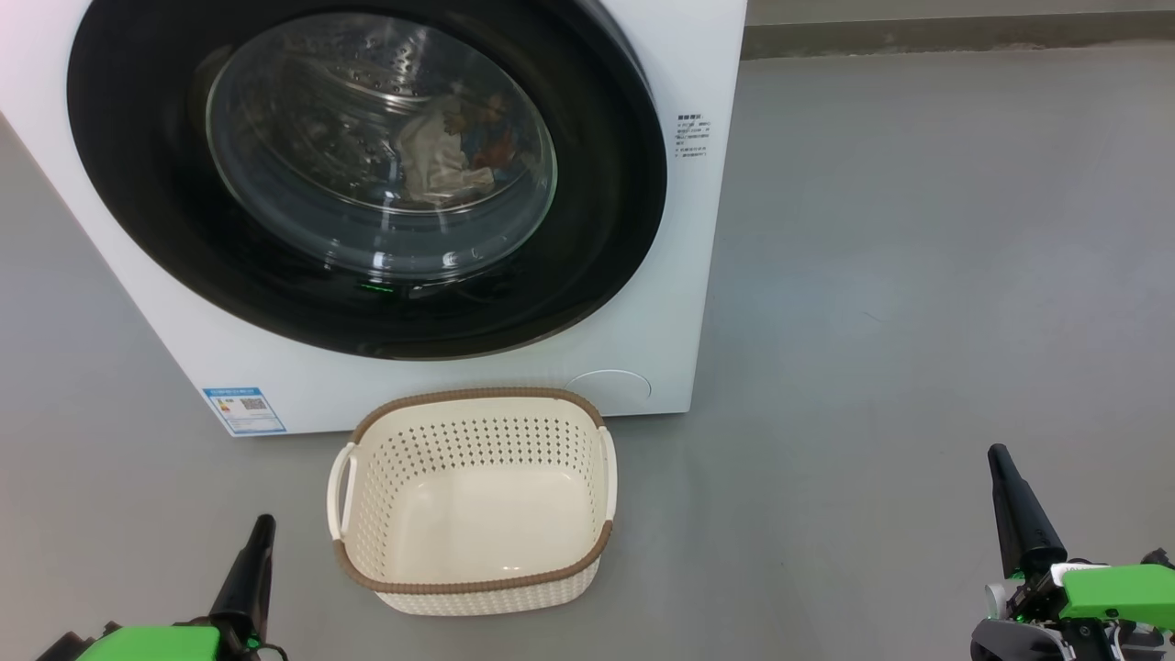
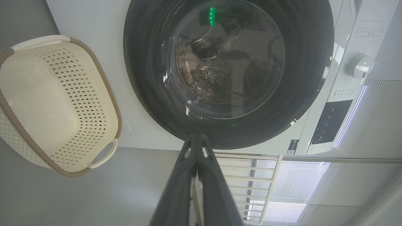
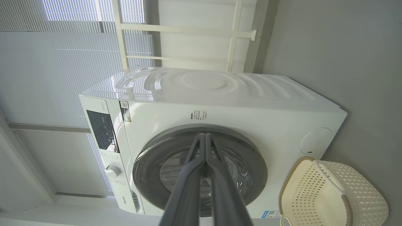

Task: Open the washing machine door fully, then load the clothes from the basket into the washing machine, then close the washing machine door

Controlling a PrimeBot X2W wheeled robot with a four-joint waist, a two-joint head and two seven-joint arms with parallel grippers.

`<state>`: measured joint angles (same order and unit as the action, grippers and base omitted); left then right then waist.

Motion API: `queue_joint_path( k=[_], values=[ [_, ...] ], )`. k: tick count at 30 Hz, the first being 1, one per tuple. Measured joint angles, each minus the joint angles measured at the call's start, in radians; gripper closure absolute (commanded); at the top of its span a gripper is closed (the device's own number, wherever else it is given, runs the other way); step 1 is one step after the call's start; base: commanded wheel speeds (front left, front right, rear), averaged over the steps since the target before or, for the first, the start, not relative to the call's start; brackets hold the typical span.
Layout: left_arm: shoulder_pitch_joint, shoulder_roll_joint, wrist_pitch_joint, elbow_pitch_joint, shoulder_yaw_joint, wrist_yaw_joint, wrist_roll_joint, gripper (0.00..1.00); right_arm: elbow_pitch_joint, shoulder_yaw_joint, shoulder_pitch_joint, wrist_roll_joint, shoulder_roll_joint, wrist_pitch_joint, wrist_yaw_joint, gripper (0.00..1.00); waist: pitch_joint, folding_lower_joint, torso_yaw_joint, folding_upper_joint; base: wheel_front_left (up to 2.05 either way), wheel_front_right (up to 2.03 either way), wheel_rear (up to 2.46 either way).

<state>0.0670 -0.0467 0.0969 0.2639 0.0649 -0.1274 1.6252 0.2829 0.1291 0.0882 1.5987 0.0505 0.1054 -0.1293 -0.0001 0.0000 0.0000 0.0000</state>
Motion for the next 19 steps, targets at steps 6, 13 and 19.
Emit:
queue_joint_path(
  k=[6, 13, 19],
  values=[
    [0.000, 0.000, 0.000, 0.000, 0.000, 0.000, 0.000, 1.00, 0.000, 0.000, 0.000, 0.000, 0.000, 0.000, 0.000, 1.00, 0.000, 0.0000, 0.000, 0.0000, 0.00, 0.00, 0.00],
    [0.000, 0.000, 0.000, 0.000, 0.002, 0.000, 0.000, 1.00, 0.000, 0.000, 0.000, 0.000, 0.000, 0.000, 0.000, 1.00, 0.000, 0.0000, 0.000, 0.0000, 0.00, 0.00, 0.00],
    [0.000, 0.000, 0.000, 0.000, 0.002, 0.000, 0.000, 1.00, 0.000, 0.000, 0.000, 0.000, 0.000, 0.000, 0.000, 1.00, 0.000, 0.0000, 0.000, 0.0000, 0.00, 0.00, 0.00]
  ],
)
